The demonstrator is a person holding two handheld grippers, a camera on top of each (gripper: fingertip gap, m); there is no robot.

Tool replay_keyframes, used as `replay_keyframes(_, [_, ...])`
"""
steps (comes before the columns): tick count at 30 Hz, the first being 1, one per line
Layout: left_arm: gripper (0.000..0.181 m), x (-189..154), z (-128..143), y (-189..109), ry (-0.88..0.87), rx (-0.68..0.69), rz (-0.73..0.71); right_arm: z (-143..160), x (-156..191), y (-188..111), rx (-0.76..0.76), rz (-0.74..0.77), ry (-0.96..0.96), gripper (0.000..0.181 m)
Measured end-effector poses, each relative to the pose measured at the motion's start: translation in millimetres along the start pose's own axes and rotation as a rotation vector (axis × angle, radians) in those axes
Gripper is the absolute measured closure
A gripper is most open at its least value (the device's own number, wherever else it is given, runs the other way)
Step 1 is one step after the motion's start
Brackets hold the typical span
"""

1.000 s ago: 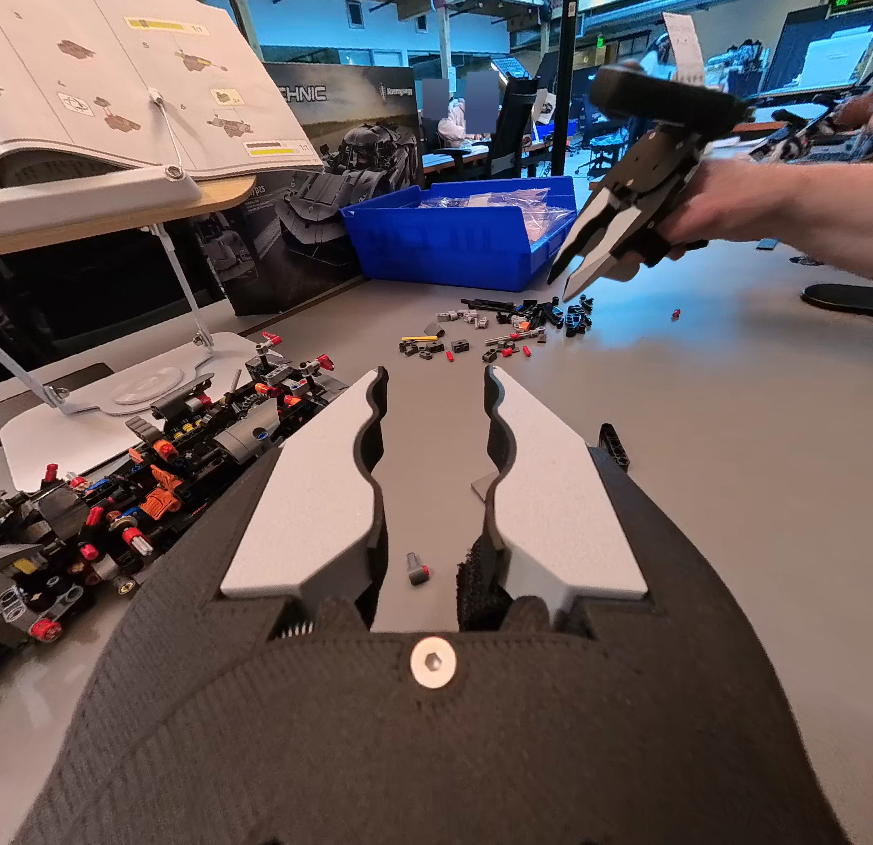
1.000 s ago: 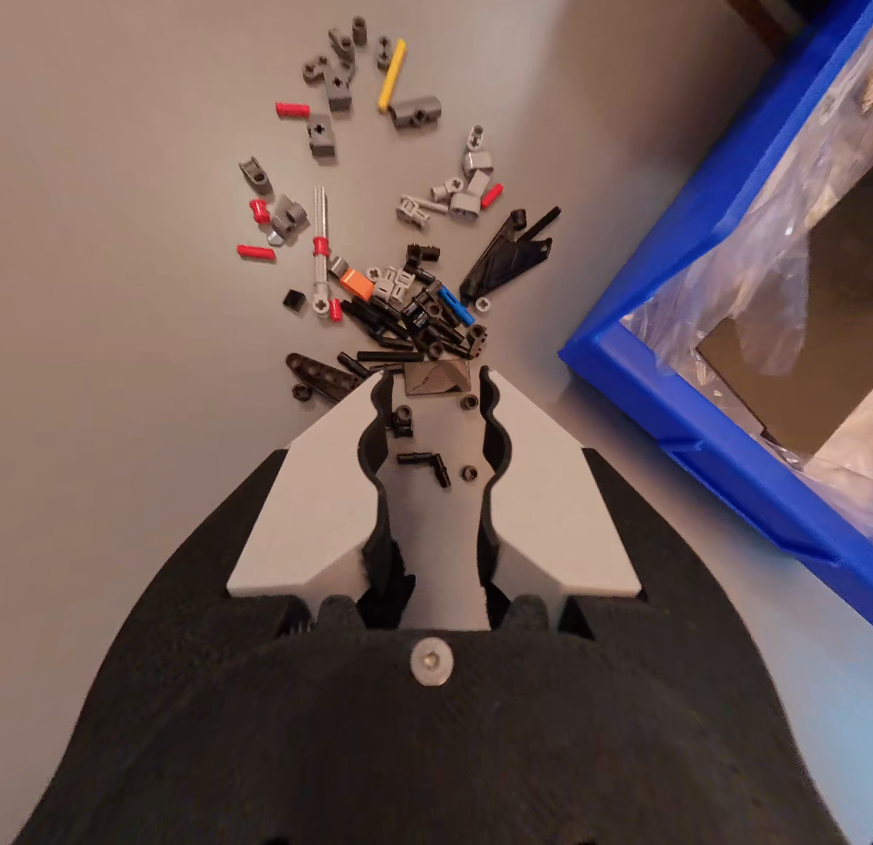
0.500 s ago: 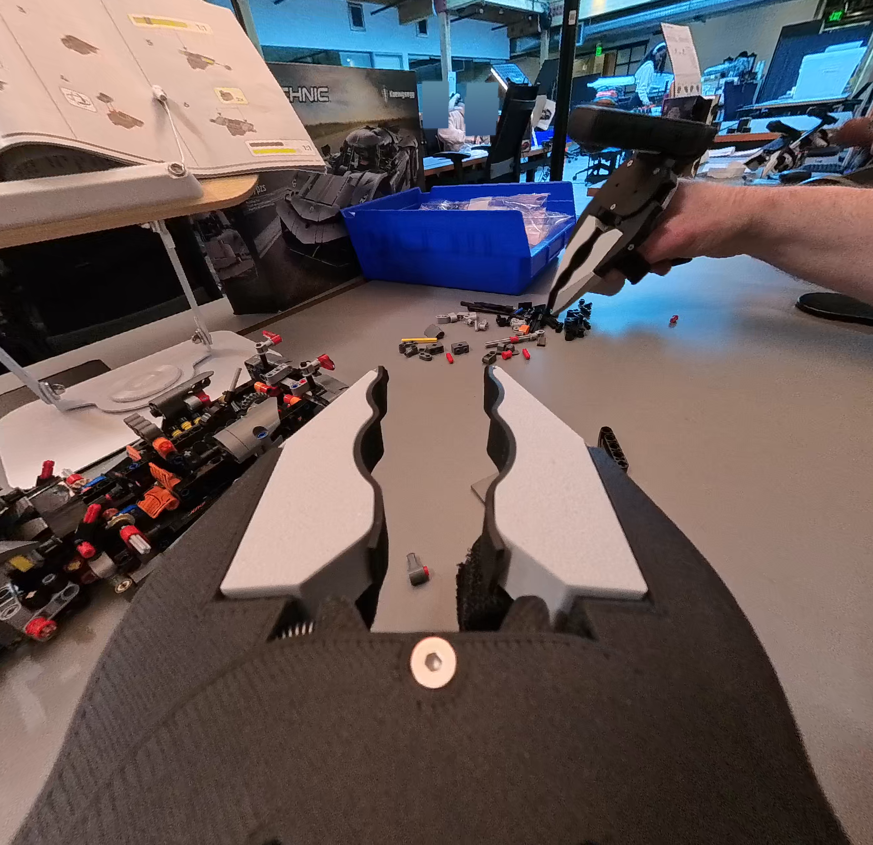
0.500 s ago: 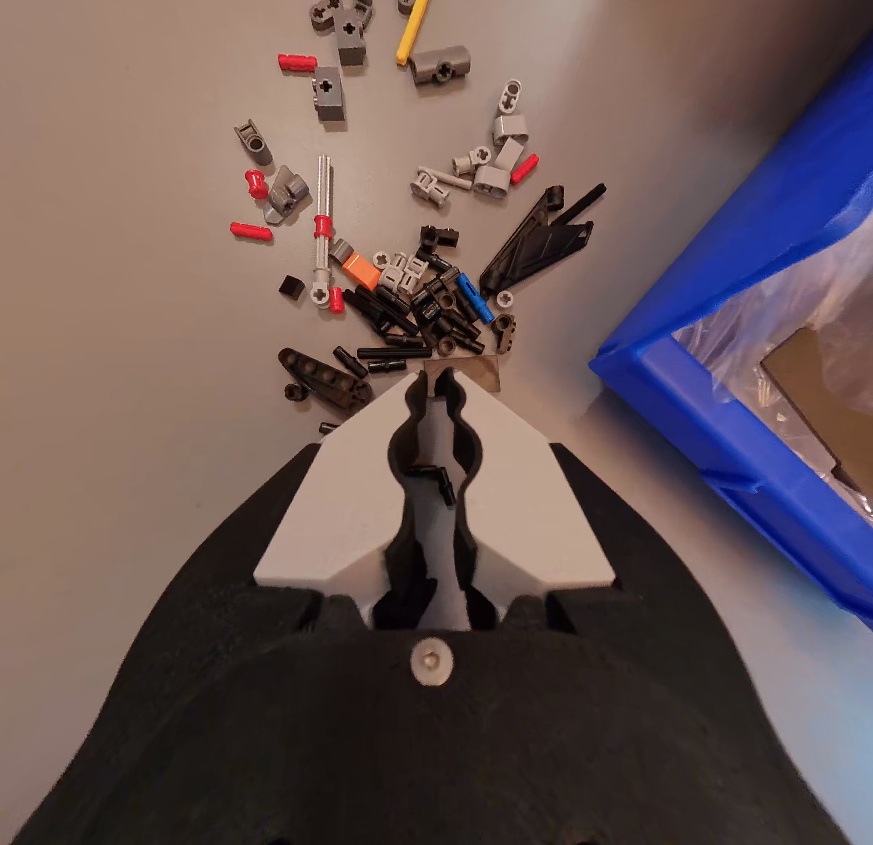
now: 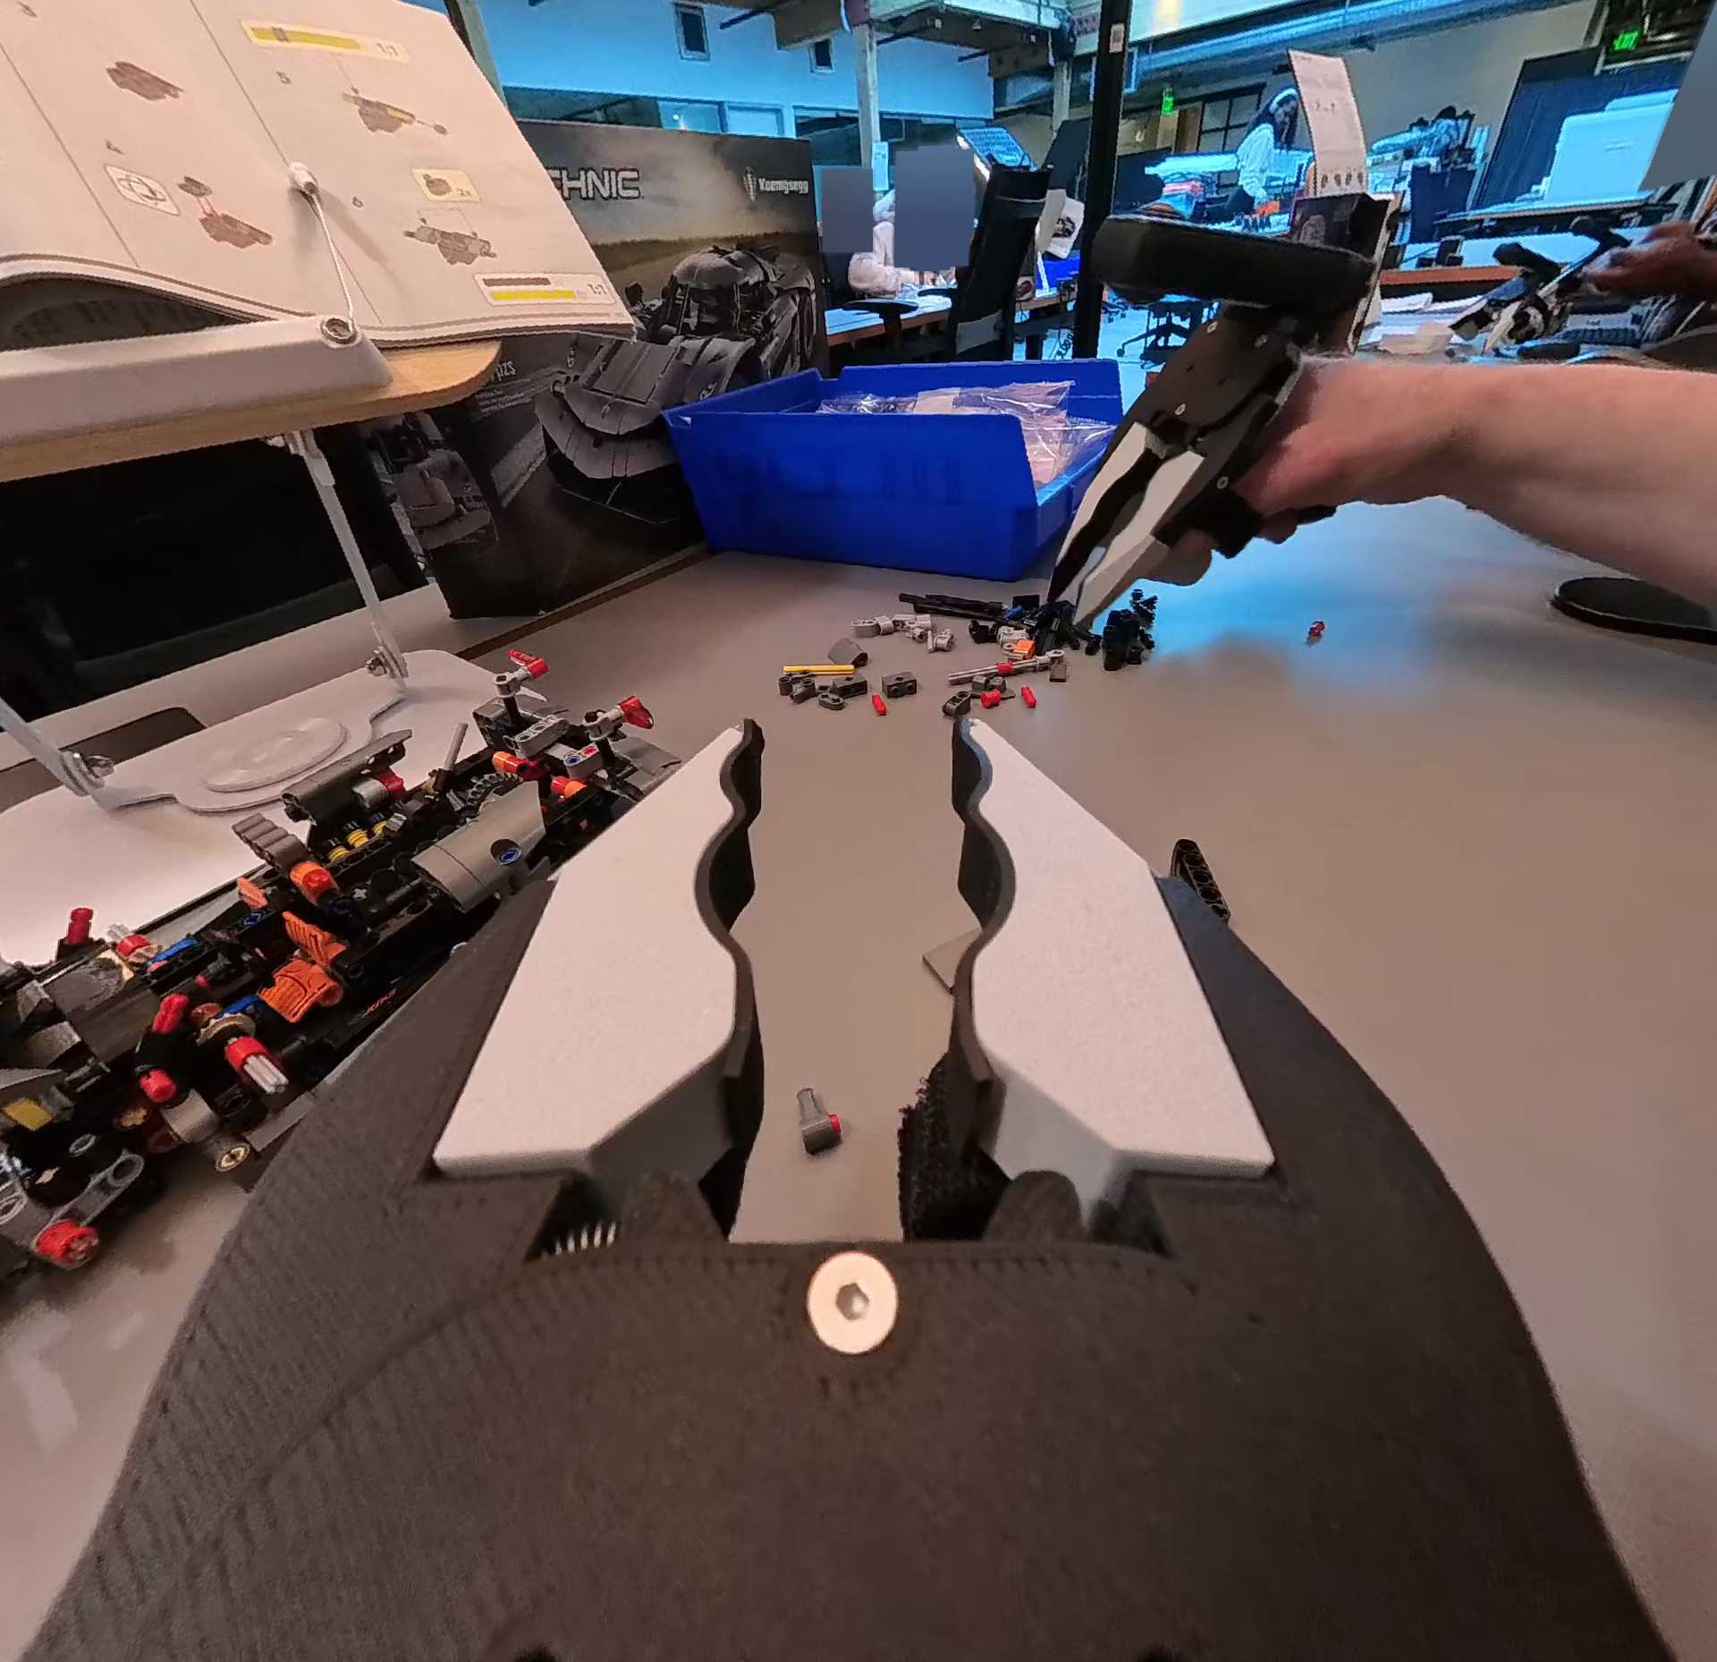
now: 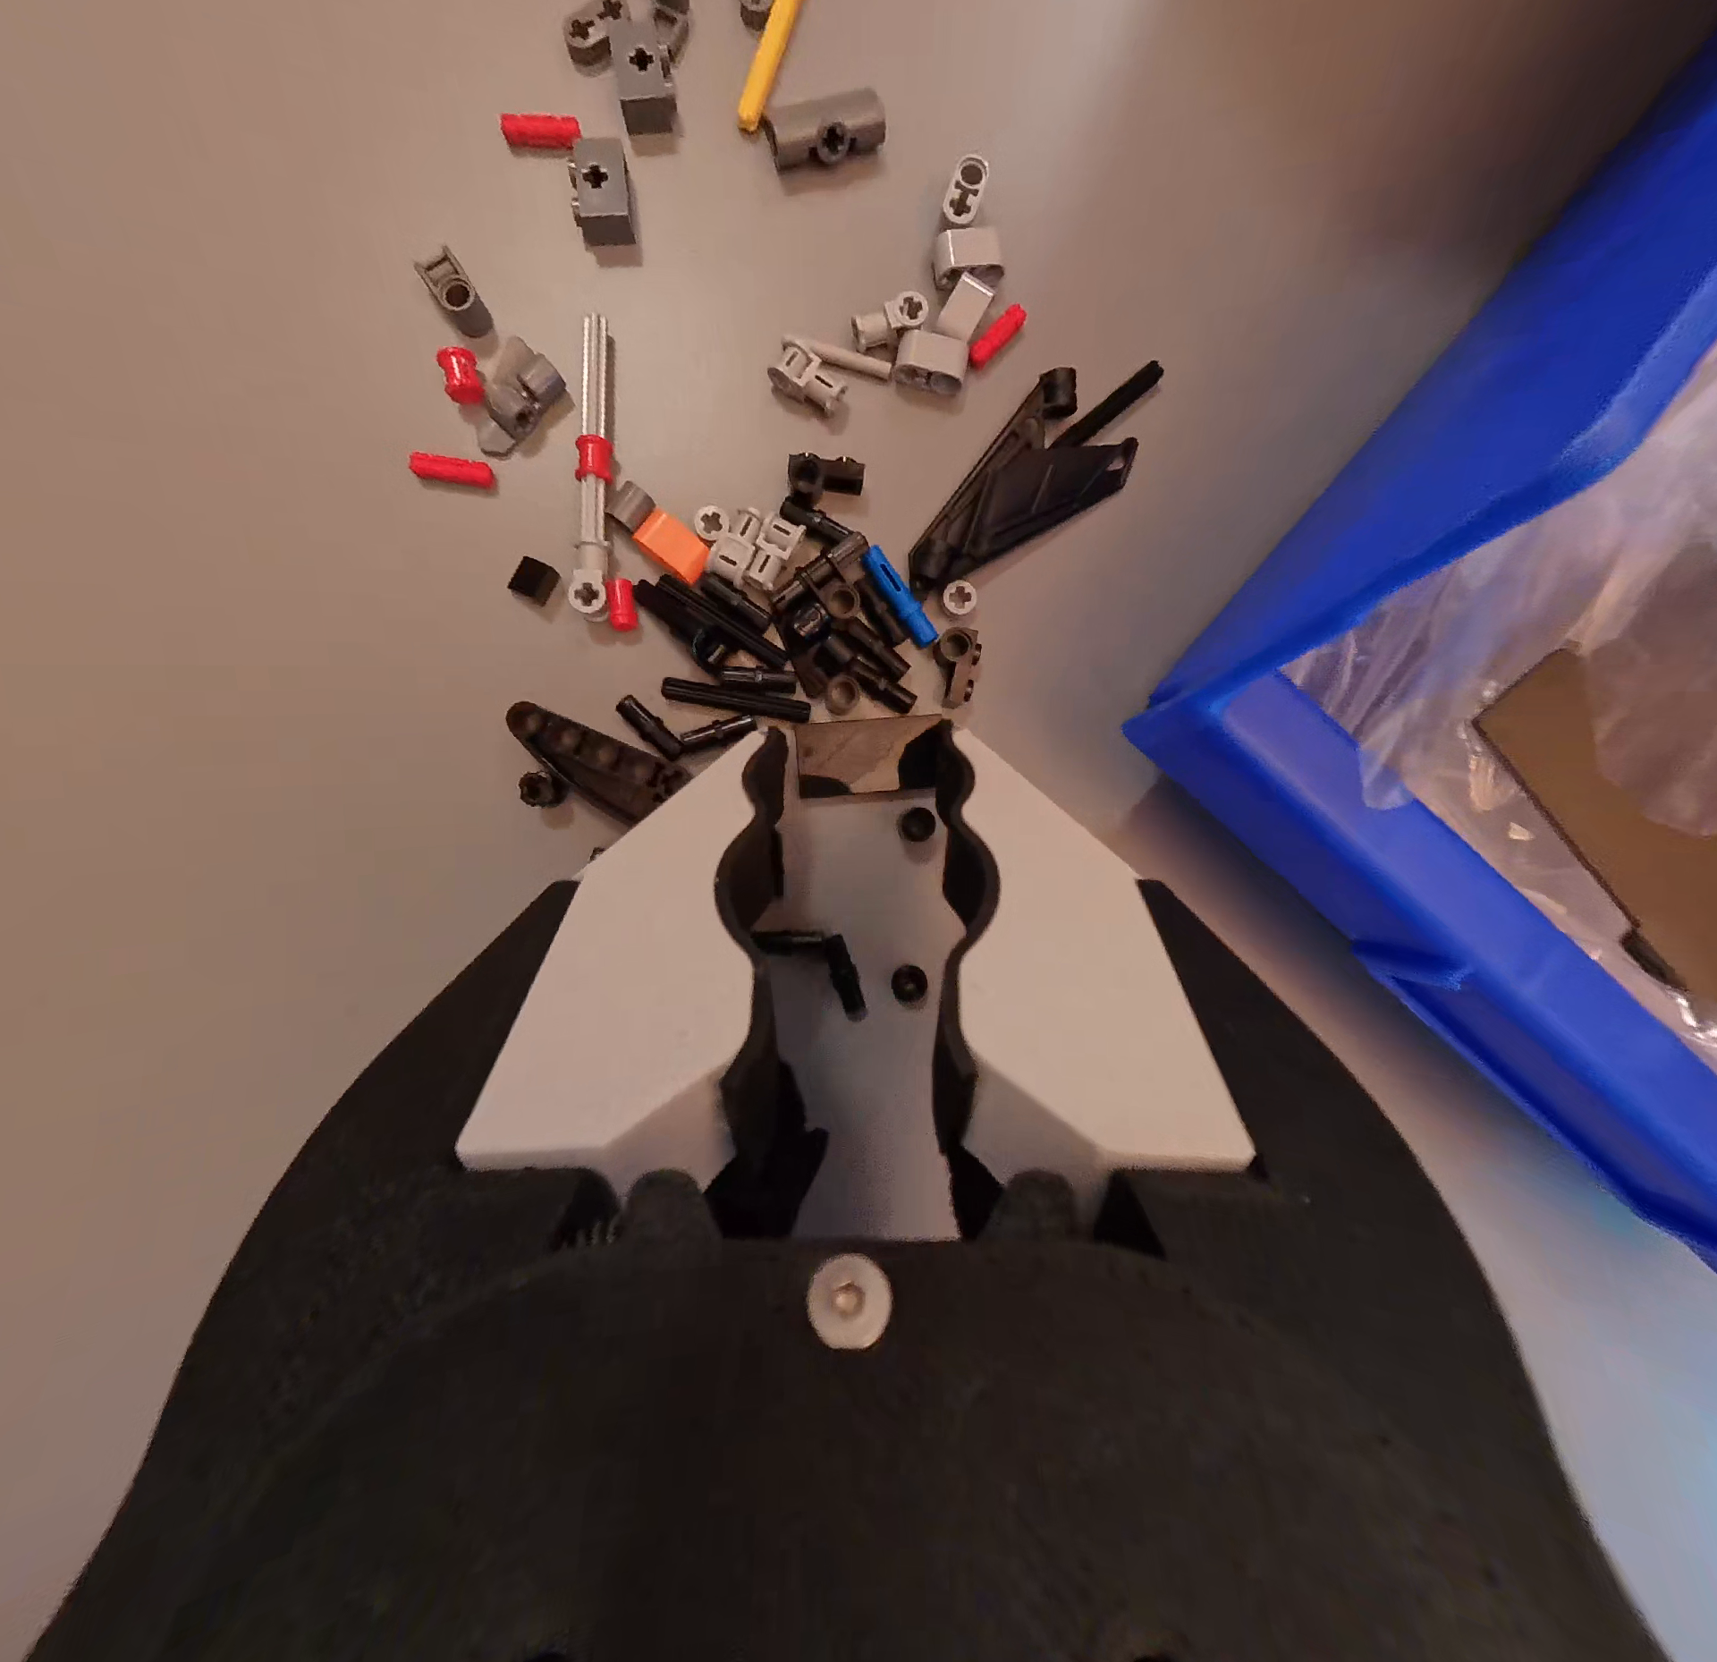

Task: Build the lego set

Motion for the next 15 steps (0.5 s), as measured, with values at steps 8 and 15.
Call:
replay_keyframes(8, [0.142, 0.0, 0.0, -0.1, 0.0, -0.001, 0.001, 1.4, -1.6, -2.2, -0.032, -0.045, -0.009, 0.167])
replay_keyframes(15, [0.142, -0.8, 0.0, 0.1, 0.006, 0.001, 0.005, 3.8, -8.2, -1.4, 0.006, -0.032, 0.01, 0.141])
Point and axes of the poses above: each gripper's, where its closed fingertips meet, y out along the fingers, z out of its underside, x = y × z across the jaws, the point moved 9 cm from there along -y, back along the fingers, and after that the axes turned 10 degrees about x, right-handed, at the moved point
